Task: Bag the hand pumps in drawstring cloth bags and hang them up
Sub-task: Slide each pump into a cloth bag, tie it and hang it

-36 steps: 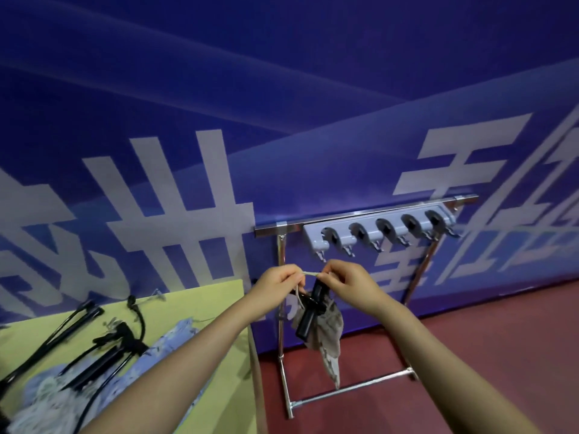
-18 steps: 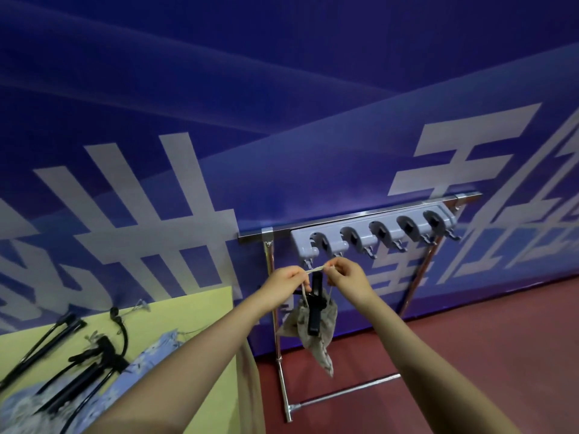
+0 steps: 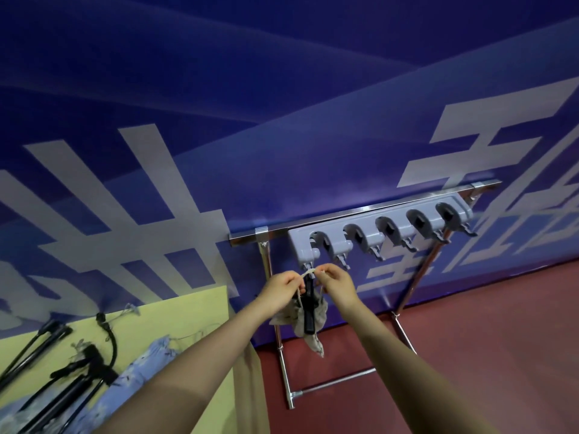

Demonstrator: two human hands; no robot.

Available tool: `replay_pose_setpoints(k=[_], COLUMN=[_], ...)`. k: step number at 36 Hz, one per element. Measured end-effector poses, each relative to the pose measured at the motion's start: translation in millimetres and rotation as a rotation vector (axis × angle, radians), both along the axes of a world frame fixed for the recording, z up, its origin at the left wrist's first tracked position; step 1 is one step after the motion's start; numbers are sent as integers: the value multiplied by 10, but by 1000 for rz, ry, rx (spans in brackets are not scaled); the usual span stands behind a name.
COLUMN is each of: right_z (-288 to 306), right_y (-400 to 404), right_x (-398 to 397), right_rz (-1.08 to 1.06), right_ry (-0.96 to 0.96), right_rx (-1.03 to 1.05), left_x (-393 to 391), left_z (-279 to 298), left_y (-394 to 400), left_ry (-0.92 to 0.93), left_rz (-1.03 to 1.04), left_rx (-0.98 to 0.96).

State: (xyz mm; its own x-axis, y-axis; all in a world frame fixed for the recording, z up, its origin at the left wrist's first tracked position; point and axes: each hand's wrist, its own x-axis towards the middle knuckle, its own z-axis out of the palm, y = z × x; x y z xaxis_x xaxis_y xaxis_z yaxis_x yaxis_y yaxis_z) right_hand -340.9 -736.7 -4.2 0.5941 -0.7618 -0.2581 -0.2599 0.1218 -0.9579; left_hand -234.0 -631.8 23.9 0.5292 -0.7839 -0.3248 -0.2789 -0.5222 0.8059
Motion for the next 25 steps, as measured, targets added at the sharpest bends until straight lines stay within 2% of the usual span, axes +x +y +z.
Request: replay_pose_setpoints(k=[4,12,16,20,22,25], right_z=[-76,-48,47,224,353,486], right_y=[7,38,119,315,464,753], right_x=[7,-15,-137,-249,-260,-207], right_rz=[-5,20,-90,-264,-266,-143], right_ry=[-43,-26,-12,-91,-143,-212], right_rx=[71,60,-57,-136,-127,-91], left_x=[-1,-31,13,64,95,146], left_z=[-68,15,149,271,337,432], left_y=[-21,-71,14,225,368,697], left_ry=[23,-20,6,29,56,60], left_rz=[-17,36,60,58,66,111], left_rx=[9,16,-67,-158,-210,-268])
